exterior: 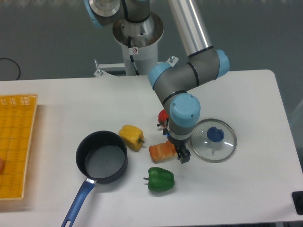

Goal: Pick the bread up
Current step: 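Move the gripper over the orange bread roll and lower it, then close the gripper on the bread roll and lift it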

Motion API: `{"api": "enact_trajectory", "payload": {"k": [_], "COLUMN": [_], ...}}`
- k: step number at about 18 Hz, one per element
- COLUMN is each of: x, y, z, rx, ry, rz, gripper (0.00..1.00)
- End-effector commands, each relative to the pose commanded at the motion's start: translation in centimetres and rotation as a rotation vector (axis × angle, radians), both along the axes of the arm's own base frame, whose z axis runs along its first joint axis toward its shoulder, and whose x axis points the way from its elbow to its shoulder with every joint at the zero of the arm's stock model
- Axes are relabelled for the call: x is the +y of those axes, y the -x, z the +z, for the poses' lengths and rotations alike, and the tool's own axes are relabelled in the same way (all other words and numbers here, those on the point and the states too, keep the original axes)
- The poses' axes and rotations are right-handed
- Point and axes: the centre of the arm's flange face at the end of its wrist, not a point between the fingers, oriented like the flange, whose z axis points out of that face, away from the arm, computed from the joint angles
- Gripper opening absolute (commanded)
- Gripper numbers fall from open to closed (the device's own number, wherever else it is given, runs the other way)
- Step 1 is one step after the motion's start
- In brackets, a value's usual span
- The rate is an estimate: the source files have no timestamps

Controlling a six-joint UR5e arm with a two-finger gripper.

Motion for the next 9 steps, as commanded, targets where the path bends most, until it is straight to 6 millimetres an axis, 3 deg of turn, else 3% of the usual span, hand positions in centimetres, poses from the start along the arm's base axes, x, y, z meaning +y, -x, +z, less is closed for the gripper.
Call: {"api": "enact_trajectory", "payload": {"k": [6, 9], "x": [0.1, 0.0], "y": [-0.1, -0.5], "z": [-0.8, -1.4], "rx": [-0.009, -0.013], "ry": [0.008, 0.011], "rz": [-0.008, -0.011], "gripper": [1.00, 0.93]}}
